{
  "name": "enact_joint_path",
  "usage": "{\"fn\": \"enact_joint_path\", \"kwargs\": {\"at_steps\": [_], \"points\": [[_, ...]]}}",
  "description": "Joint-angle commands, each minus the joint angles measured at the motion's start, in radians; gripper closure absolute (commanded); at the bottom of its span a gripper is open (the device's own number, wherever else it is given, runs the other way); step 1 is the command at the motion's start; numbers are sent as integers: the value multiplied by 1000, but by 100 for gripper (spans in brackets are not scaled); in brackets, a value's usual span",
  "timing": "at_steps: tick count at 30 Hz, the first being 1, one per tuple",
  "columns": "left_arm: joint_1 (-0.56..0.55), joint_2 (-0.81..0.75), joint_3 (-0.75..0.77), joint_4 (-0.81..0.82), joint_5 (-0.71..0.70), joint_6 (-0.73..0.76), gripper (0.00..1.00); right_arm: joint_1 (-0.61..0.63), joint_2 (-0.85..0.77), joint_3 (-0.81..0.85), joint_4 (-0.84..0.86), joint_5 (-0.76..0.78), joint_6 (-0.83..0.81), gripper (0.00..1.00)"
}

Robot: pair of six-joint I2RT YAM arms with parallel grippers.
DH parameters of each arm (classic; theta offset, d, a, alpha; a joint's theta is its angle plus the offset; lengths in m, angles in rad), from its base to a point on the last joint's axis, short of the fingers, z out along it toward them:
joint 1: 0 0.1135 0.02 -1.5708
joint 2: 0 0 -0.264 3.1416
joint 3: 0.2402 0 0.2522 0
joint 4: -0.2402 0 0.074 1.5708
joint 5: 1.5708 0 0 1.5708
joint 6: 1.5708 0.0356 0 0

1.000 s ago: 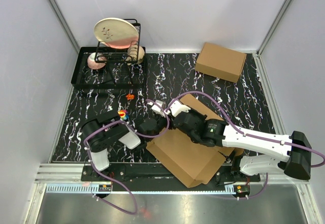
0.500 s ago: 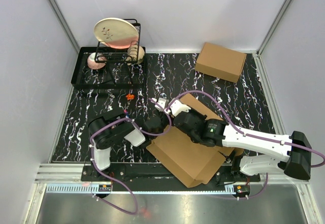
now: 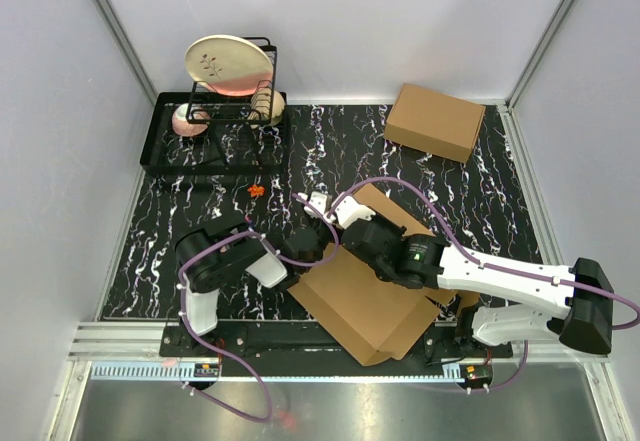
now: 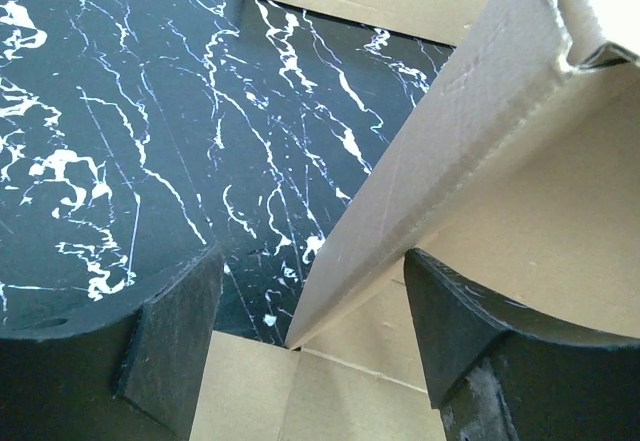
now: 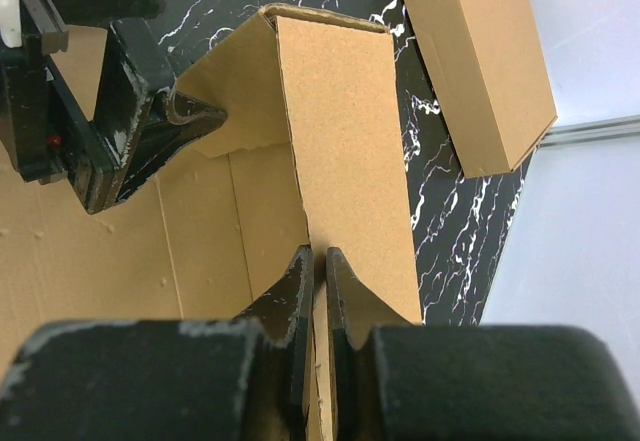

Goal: Fold the paper box

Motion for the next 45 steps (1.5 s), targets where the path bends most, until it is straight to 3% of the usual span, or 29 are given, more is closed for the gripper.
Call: {"fn": "enact_joint_path", "kwargs": {"at_steps": [1,12,19,26,39,43,45], "points": [[2,-48,-23,368,-47,100,24,14,13,-15,9,-92,8,100],[2,-17,61,368,48,260,17,13,11,-13,4,-116,14,100],[36,29,128,368,154,278,17,13,13,-16,10,-134,18,100],[68,79,171,368,209,261,26,15,22,-18,18,-147,17,100],[76,79,158,363,238,287,77,14,30,-16,23,-130,9,100],[74,56,147,337,230,303,100,15,30,-12,26,-127,5,100],[74,53,147,325,229,303,100,15,33,-9,27,-128,6,100]]}}
